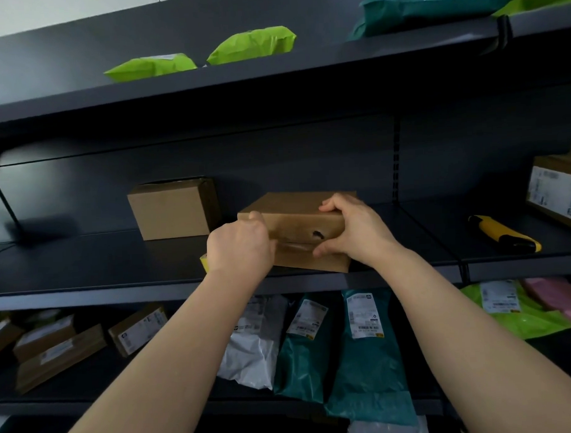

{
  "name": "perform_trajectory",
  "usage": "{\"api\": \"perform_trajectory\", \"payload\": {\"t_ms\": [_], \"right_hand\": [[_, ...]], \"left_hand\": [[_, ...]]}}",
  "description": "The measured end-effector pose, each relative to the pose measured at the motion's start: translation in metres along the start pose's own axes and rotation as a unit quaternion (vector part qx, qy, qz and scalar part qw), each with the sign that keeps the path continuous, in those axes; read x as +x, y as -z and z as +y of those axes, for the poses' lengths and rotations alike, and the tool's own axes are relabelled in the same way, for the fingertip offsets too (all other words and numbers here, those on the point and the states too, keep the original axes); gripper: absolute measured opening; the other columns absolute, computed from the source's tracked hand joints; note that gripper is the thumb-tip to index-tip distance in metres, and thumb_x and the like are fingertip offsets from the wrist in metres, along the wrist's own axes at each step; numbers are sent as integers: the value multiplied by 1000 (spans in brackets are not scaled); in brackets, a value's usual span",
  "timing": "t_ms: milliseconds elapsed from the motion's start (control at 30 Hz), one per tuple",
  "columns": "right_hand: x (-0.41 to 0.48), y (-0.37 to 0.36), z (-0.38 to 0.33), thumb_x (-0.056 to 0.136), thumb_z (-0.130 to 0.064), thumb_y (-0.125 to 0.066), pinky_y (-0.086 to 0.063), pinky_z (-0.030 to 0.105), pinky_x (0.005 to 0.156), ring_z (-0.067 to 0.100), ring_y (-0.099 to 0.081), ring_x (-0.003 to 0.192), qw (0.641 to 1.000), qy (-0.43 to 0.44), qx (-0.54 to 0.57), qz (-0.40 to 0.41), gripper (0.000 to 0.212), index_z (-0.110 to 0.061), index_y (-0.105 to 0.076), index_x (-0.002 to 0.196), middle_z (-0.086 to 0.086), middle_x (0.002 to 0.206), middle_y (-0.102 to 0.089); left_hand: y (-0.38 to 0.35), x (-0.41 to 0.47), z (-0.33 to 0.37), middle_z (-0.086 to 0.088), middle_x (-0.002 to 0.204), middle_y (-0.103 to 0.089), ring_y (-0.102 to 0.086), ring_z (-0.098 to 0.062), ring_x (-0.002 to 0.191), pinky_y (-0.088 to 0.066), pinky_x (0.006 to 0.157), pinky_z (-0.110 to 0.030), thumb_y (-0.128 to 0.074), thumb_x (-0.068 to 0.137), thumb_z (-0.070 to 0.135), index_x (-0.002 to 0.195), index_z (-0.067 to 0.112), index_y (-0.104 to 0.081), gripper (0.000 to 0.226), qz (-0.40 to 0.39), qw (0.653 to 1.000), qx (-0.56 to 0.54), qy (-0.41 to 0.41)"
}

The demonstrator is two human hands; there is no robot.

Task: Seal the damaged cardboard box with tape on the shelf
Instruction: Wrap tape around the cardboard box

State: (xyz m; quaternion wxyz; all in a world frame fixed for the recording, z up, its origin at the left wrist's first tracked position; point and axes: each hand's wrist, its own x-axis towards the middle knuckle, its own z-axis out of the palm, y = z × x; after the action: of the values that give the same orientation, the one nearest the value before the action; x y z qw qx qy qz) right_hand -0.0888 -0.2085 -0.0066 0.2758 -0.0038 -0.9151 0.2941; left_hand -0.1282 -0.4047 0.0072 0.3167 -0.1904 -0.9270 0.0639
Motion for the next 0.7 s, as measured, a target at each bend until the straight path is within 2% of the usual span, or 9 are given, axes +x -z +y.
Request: {"api": "perform_trajectory", "payload": {"t_ms": [167,400,700], "right_hand": [[3,-2,3,55,-43,-91,-44,35,96,12,-47,115,1000,-1,6,11,70,-32,-55,114,-13,124,-52],[4,-7,4,64,-35,-88,-46,35,93,12,-51,110,999,2,8,43,55,-28,-59,109,-12,120,-54],[3,-9,-5,67,-31,-87,-45,34,92,15,-52,107,998,-2,-16,53,50,-23,-59,108,-10,111,-52]], "left_hand": [[0,6,0,-6,100,-68,-66,-28,89,-38,58,-32,-49,97,48,124,8,-49,47,-2,1000,-7,6],[-4,11,0,-5,98,-66,-66,-27,87,-39,57,-32,-50,96,50,115,12,-52,42,-7,1000,-7,-1],[4,11,-4,-6,93,-67,-65,-26,81,-39,56,-32,-49,97,50,113,13,-50,41,5,1000,-4,-21]]}}
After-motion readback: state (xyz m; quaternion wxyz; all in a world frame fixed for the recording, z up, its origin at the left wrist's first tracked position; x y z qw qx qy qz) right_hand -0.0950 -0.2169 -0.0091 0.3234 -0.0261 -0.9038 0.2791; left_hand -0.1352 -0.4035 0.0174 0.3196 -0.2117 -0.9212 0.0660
